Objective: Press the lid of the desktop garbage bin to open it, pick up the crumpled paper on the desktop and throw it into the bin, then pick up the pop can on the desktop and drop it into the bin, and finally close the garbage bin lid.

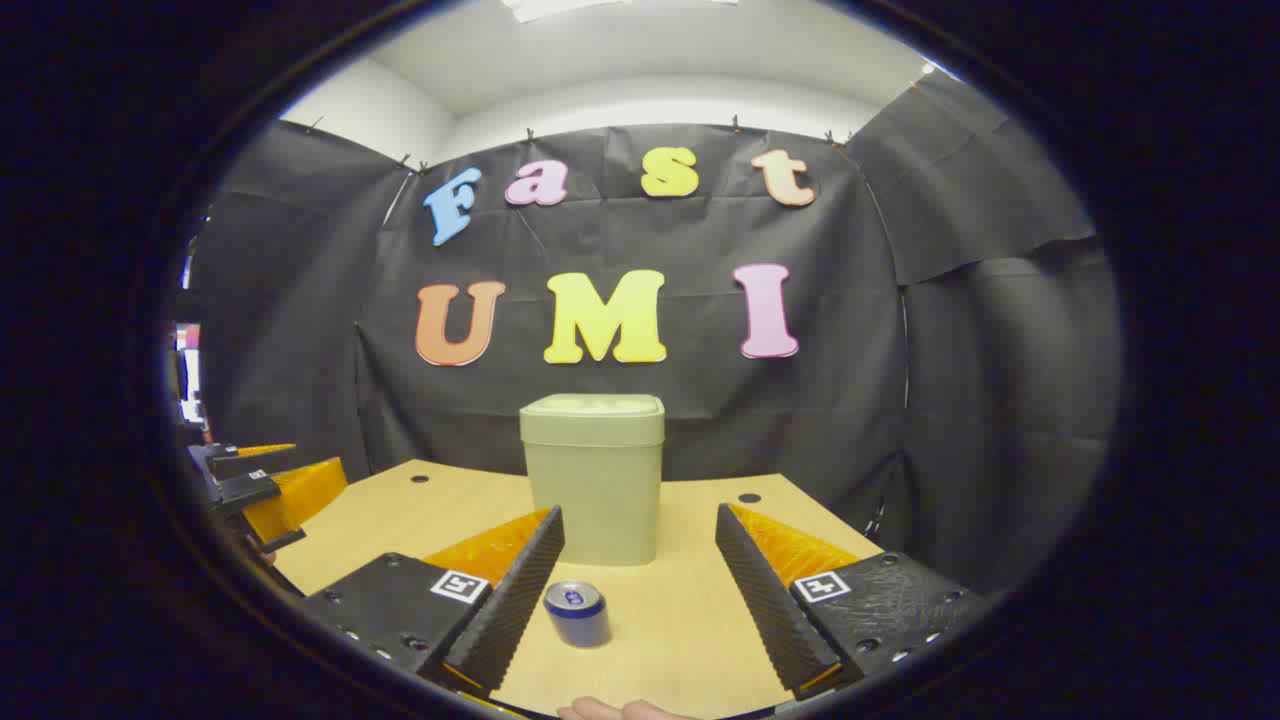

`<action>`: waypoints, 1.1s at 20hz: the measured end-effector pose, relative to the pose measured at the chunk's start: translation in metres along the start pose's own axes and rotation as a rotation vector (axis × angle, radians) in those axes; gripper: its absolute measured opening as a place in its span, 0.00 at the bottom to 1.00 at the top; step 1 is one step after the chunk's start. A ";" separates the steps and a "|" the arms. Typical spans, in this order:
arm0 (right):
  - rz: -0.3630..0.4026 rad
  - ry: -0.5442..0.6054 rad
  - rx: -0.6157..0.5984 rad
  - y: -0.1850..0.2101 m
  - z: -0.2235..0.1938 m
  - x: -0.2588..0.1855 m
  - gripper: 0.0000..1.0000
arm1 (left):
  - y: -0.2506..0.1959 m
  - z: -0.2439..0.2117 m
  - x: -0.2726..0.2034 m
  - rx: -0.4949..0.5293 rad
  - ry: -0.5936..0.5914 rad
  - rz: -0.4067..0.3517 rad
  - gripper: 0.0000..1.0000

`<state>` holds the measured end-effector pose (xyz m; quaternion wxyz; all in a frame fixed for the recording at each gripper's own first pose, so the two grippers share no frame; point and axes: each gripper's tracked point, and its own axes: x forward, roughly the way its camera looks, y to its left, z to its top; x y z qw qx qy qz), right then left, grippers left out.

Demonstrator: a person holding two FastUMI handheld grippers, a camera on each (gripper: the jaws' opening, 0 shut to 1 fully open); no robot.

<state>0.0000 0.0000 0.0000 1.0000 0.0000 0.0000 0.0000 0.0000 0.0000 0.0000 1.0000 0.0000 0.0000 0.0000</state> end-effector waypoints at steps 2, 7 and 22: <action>0.004 -0.007 -0.014 0.001 0.001 -0.003 0.94 | -0.001 -0.002 0.001 0.000 0.007 -0.004 0.99; 0.011 -0.006 -0.015 -0.001 -0.003 -0.005 0.96 | 0.000 -0.003 0.002 0.010 0.008 0.004 0.98; -0.001 0.047 -0.002 -0.017 -0.025 0.005 0.95 | 0.013 -0.016 0.009 0.005 0.054 0.053 0.99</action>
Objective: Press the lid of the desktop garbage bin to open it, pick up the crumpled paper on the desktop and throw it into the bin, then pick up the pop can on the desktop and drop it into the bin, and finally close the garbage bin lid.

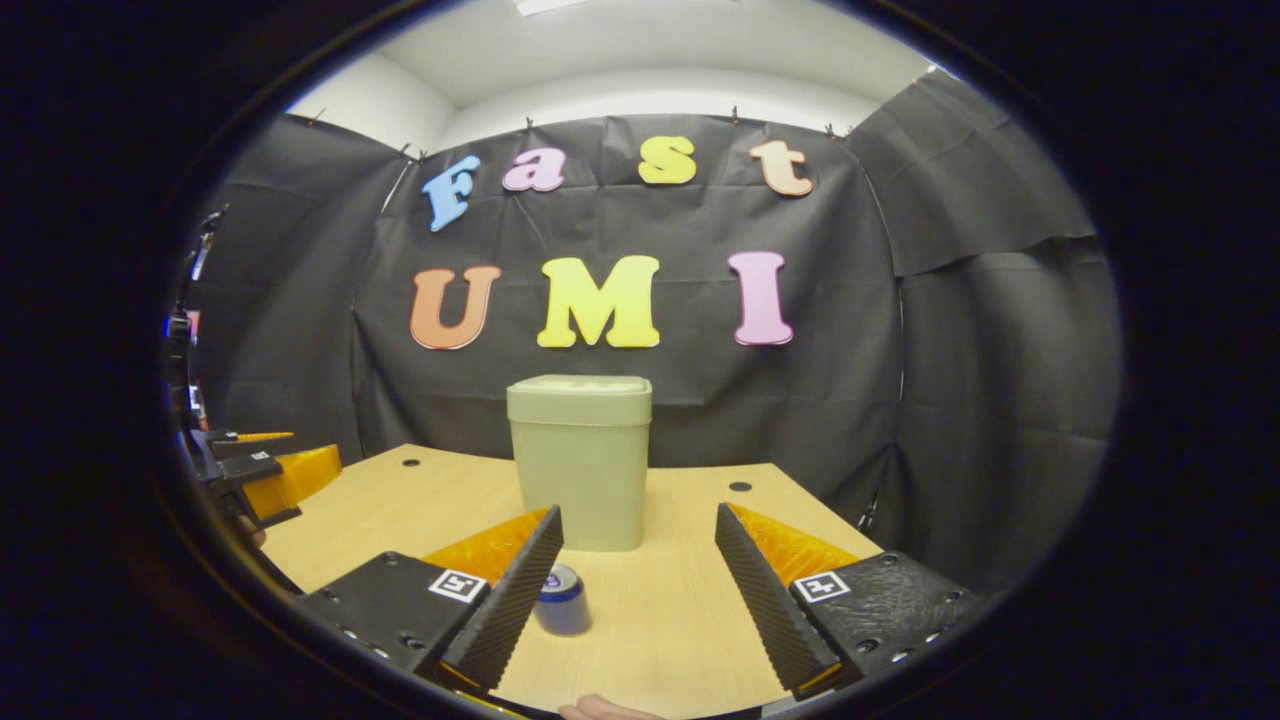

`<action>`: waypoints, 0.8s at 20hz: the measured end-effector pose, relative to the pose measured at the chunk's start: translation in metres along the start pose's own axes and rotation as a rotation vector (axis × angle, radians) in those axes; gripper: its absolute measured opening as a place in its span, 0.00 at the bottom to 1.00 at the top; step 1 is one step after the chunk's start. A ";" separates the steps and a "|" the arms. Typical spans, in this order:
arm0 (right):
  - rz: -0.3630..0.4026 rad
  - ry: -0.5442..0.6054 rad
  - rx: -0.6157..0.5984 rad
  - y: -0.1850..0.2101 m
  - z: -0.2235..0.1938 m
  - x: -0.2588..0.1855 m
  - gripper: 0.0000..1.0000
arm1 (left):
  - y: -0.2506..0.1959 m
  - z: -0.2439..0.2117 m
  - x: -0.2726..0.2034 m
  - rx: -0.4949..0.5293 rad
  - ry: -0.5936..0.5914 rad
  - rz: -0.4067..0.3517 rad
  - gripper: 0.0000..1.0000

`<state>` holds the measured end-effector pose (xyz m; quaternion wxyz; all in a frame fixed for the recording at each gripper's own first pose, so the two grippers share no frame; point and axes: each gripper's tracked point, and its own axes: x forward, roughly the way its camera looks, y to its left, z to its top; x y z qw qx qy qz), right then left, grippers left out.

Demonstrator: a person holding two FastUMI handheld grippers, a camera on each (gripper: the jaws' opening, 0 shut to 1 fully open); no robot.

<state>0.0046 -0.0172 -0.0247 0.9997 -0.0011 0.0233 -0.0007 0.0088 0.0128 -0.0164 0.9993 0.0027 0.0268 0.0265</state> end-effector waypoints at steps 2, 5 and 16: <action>-0.006 0.001 -0.001 0.000 0.001 0.001 0.95 | 0.000 0.000 0.000 0.001 -0.002 -0.004 0.99; 0.003 -0.014 -0.003 0.006 0.006 0.002 0.94 | 0.001 -0.001 0.002 0.000 0.004 -0.001 0.99; 0.047 0.034 -0.029 0.037 0.023 0.050 0.03 | 0.002 -0.009 0.007 -0.005 0.031 -0.015 0.99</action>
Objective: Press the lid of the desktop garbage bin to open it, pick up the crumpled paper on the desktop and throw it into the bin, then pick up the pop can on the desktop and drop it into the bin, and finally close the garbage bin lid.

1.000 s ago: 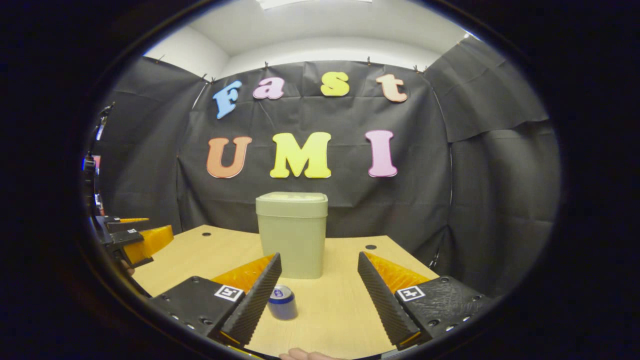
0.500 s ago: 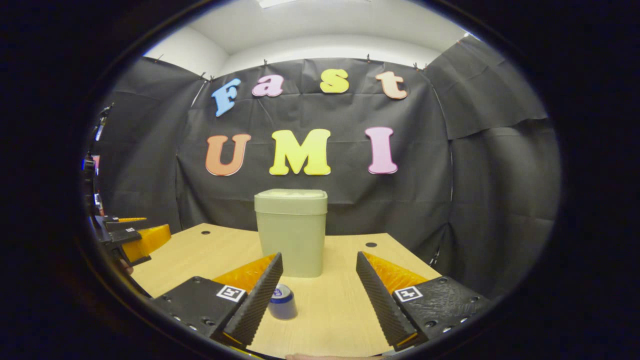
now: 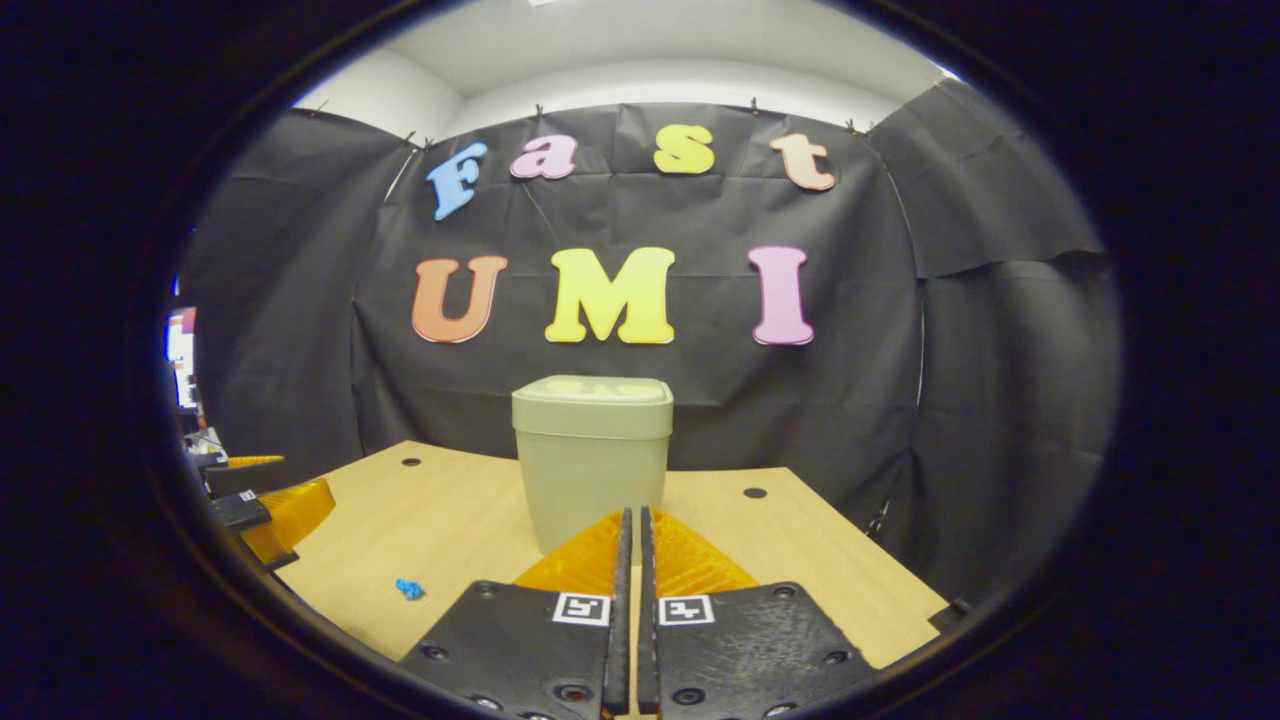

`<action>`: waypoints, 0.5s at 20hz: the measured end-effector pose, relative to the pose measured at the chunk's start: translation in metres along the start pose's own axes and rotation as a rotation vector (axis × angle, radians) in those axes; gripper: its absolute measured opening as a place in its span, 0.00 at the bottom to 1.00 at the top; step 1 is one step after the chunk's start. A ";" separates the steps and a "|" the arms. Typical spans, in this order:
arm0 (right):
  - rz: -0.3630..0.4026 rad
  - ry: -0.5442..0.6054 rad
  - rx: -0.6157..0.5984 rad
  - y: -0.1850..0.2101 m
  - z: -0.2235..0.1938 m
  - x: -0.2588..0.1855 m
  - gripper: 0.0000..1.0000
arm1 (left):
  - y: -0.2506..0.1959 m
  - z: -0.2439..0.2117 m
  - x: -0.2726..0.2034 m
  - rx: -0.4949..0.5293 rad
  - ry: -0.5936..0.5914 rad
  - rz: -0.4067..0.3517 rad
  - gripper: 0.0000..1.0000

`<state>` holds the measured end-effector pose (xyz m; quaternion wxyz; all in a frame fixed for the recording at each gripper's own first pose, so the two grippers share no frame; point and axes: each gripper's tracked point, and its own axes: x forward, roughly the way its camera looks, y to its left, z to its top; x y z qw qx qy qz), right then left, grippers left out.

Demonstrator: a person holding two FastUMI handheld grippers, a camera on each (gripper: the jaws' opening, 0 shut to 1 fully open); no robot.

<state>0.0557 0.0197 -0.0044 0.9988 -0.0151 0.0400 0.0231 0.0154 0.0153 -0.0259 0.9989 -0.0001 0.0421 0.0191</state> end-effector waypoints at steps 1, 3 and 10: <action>0.035 0.007 0.004 0.012 0.005 0.008 0.02 | 0.001 0.001 0.000 -0.001 0.001 0.003 0.99; 0.077 0.030 -0.004 0.023 0.015 0.024 0.02 | 0.007 0.000 0.001 -0.005 0.003 0.014 0.99; 0.065 0.036 0.024 0.037 0.088 0.115 0.00 | 0.015 -0.003 0.006 -0.014 0.013 0.031 0.99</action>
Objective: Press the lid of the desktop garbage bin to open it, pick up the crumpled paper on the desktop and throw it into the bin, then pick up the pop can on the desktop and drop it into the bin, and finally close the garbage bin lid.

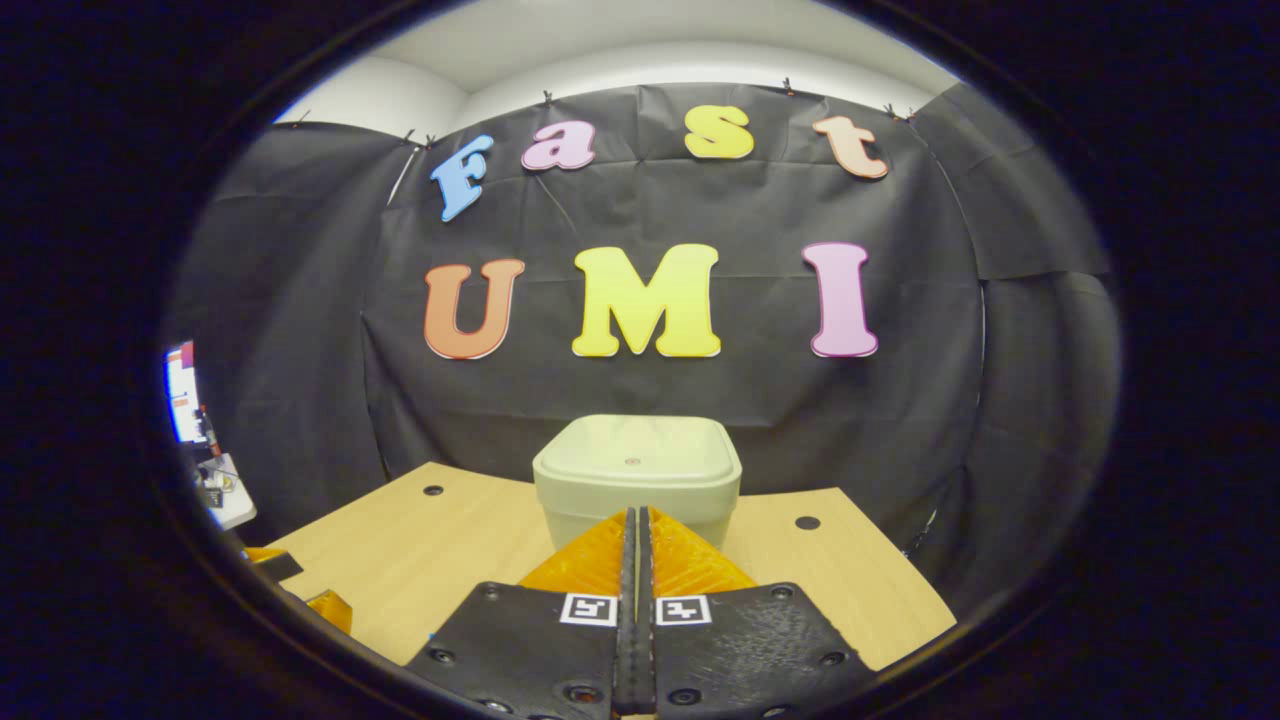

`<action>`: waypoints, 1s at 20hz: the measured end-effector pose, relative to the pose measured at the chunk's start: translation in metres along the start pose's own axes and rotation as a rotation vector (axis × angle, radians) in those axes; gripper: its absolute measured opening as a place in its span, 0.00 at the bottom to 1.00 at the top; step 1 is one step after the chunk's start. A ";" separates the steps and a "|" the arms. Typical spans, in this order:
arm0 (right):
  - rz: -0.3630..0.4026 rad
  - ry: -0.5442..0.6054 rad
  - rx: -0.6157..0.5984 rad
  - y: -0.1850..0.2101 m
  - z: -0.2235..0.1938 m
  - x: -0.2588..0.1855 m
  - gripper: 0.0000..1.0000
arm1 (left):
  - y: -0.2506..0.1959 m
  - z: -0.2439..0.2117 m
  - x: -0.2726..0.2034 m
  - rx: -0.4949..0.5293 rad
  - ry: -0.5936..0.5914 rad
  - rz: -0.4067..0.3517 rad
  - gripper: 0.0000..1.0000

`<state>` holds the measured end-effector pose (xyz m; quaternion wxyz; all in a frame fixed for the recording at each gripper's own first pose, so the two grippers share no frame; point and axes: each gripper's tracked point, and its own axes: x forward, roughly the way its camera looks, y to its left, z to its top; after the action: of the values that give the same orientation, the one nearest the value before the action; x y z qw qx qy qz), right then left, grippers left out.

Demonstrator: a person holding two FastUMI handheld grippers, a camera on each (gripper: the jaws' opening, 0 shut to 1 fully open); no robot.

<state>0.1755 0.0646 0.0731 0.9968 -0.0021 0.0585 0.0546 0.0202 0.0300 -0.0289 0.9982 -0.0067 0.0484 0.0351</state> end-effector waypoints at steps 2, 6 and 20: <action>-0.017 0.006 -0.004 -0.001 0.014 0.030 0.00 | 0.001 -0.001 0.000 0.000 0.003 0.002 0.99; -0.032 0.073 -0.022 0.006 0.015 0.086 0.00 | 0.004 0.000 0.001 0.005 -0.001 0.006 0.99; -0.101 0.218 -0.053 0.003 -0.022 0.134 0.01 | 0.019 -0.003 0.004 -0.012 0.015 0.040 0.99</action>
<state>0.3047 0.0824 0.0353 0.9856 -0.0371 0.1649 0.0051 0.0223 0.0492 -0.0325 0.9968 -0.0121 0.0558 0.0554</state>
